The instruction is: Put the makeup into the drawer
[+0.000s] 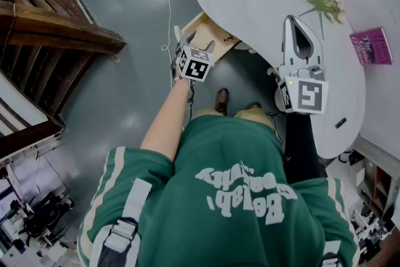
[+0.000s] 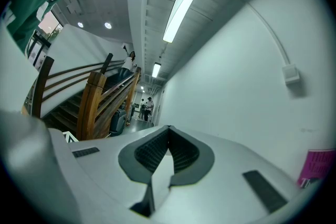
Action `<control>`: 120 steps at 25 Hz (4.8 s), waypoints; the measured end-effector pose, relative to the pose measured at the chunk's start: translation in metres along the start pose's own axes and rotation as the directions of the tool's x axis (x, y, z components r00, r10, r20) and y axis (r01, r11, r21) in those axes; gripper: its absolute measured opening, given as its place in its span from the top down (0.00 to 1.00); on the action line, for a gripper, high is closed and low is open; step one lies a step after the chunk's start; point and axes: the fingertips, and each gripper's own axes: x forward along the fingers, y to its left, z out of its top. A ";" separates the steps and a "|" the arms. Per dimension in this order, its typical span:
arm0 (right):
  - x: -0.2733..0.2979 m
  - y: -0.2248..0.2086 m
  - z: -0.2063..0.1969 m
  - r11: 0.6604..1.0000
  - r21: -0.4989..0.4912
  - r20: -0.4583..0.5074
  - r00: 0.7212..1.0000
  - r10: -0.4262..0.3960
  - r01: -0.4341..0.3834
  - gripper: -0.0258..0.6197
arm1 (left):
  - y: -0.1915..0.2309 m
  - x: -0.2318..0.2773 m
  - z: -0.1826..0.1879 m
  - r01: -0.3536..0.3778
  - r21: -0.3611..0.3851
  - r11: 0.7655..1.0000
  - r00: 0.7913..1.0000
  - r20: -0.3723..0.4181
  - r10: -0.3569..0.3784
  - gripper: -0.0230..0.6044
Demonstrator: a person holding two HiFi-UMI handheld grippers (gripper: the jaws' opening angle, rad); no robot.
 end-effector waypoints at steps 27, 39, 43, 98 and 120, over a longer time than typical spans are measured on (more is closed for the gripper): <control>-0.078 -0.077 0.016 0.975 -0.012 0.028 0.975 -0.221 0.221 0.95 | -0.102 -0.138 0.275 0.093 0.202 0.975 0.784 0.588 -0.197 0.49; -0.249 -0.204 -0.005 0.816 -0.036 -0.026 0.815 -0.578 0.577 0.95 | -0.329 -0.108 0.328 0.370 0.452 0.812 0.640 0.509 -0.575 0.49; -0.316 -0.230 -0.018 0.745 -0.072 -0.063 0.742 -0.667 0.663 0.95 | -0.410 -0.110 0.328 0.447 0.521 0.727 0.569 0.461 -0.681 0.49; -0.559 -0.285 -0.085 0.439 -0.093 -0.200 0.415 -0.888 0.894 0.95 | -0.716 -0.043 0.175 0.681 0.637 0.361 0.501 -0.046 -0.864 0.78; -0.353 -0.284 -0.052 0.743 -0.042 -0.081 0.739 -0.669 0.668 0.95 | -0.480 -0.076 0.315 0.470 0.493 0.732 0.609 0.419 -0.673 0.78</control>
